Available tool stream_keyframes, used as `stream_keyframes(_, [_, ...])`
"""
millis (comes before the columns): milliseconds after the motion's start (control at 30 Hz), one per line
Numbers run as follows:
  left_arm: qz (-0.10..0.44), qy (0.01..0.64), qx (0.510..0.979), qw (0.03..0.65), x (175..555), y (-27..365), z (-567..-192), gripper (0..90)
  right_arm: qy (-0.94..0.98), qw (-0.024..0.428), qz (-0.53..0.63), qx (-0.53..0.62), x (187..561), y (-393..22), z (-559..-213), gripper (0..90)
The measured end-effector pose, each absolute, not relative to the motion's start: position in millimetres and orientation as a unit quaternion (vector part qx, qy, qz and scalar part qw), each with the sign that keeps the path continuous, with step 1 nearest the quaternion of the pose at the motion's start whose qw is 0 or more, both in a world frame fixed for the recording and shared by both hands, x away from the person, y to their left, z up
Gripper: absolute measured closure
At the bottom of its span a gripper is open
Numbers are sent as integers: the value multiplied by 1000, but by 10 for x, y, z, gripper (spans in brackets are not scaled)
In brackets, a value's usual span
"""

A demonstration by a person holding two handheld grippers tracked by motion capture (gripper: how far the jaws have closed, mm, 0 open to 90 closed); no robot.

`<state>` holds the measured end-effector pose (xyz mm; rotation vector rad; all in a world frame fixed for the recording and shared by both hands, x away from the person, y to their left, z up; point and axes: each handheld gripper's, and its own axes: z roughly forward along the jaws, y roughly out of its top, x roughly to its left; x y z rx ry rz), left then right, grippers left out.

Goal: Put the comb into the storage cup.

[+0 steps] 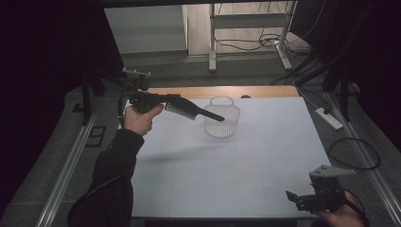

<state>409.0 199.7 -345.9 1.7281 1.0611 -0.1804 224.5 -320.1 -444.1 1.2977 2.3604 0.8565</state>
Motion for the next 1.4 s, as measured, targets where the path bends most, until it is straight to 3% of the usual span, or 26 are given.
stream_keyframes(1400, [-60, 472, 724, 499, 4549, 1666, -3688, 842, 825, 152, 304, 451, 2245, -3213, -4443, 0])
